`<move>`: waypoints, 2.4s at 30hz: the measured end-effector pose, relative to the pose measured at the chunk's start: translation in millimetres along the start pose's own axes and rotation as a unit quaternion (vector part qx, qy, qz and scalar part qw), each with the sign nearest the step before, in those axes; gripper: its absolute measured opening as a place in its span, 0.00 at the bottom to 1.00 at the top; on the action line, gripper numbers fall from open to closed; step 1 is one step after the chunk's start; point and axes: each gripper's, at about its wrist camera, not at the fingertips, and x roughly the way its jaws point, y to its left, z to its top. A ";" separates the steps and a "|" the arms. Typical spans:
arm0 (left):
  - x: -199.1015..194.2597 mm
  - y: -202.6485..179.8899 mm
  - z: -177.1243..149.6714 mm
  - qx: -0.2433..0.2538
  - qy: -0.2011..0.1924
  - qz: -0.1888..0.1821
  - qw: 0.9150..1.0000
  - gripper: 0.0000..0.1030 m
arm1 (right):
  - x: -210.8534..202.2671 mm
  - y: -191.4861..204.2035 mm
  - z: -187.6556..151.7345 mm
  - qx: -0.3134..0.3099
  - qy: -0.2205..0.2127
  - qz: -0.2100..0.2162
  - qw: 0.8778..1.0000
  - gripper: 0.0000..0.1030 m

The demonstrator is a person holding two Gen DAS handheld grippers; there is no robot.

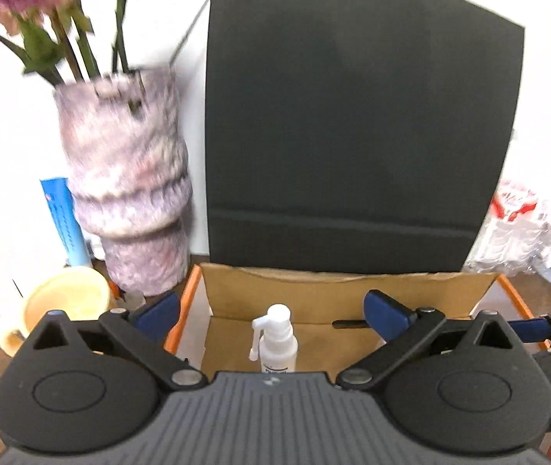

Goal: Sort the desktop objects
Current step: 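Open both tools to set the spray bottle and jar inside the box, then withdraw both tools from the box back over the table items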

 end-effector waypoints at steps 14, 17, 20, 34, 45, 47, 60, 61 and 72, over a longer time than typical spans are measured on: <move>-109.4 -20.8 -6.6 0.015 -0.026 -0.039 0.999 1.00 | -119.1 -1.8 -47.2 -0.026 -0.054 0.017 0.998 1.00; -141.7 -21.3 -21.8 0.024 -0.026 -0.057 0.998 1.00 | -148.9 -3.0 -69.8 -0.030 -0.070 0.011 0.997 1.00; -171.9 -19.3 -38.3 0.029 -0.024 -0.065 0.997 1.00 | -176.9 -5.2 -94.7 -0.031 -0.084 0.008 0.996 1.00; -281.4 -14.1 -118.0 -0.002 -0.055 -0.079 0.995 1.00 | -260.6 -0.1 -201.1 -0.051 -0.141 0.037 0.988 1.00; -309.1 -16.2 -155.3 -0.023 -0.064 -0.070 0.995 1.00 | -271.6 3.1 -237.6 -0.050 -0.156 0.069 0.984 1.00; -310.9 -12.4 -159.2 -0.030 -0.068 -0.067 0.995 1.00 | -272.8 3.7 -243.6 -0.050 -0.157 0.073 0.984 1.00; -302.8 2.6 -180.7 -0.041 -0.037 -0.031 0.998 1.00 | -259.2 3.2 -255.0 -0.060 -0.143 0.063 0.986 1.00; -302.4 4.1 -181.9 -0.045 -0.035 -0.032 0.998 1.00 | -259.2 2.9 -255.1 -0.059 -0.143 0.064 0.986 1.00; -302.9 11.4 -193.9 -0.045 -0.019 -0.029 0.998 1.00 | -252.1 2.3 -255.2 -0.055 -0.131 0.065 0.988 1.00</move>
